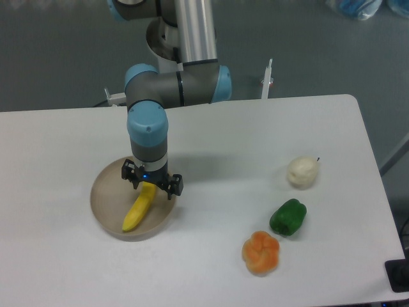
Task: Pick up the banana from the plate
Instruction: 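Lower the gripper onto the banana's stem end and close it, then lift the gripped banana up off the plate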
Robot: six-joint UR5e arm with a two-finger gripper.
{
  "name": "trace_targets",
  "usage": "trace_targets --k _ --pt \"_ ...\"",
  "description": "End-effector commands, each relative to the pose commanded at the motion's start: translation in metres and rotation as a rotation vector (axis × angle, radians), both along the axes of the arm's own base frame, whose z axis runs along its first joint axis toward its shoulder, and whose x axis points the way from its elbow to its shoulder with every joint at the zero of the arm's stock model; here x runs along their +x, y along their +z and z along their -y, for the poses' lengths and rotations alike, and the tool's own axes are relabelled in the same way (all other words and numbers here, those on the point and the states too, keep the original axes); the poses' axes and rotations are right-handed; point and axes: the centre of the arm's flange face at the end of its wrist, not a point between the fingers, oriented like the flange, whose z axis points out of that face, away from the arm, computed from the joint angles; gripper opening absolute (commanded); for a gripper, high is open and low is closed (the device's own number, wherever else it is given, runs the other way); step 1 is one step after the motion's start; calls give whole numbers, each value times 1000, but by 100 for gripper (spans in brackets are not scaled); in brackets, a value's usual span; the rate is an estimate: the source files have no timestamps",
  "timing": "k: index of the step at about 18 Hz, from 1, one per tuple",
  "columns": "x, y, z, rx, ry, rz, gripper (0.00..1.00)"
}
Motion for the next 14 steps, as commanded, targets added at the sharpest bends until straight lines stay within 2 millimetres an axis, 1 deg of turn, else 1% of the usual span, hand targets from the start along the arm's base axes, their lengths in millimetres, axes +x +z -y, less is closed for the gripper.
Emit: trace_targets --k 4,6,7,8,9,11,12,14 --pt "0 -9 -2 -15 8 1 100" --pt "0 -10 -3 -15 8 1 83" --pt "0 -8 -3 -11 6 2 67" --pt "0 -8 -3 -11 6 2 59" --pt "0 -8 -4 -11 6 2 54" --pt "0 -8 -4 -10 3 1 48" --pt "0 -9 -4 -11 3 1 46" --pt "0 -8 -4 -10 3 1 39"
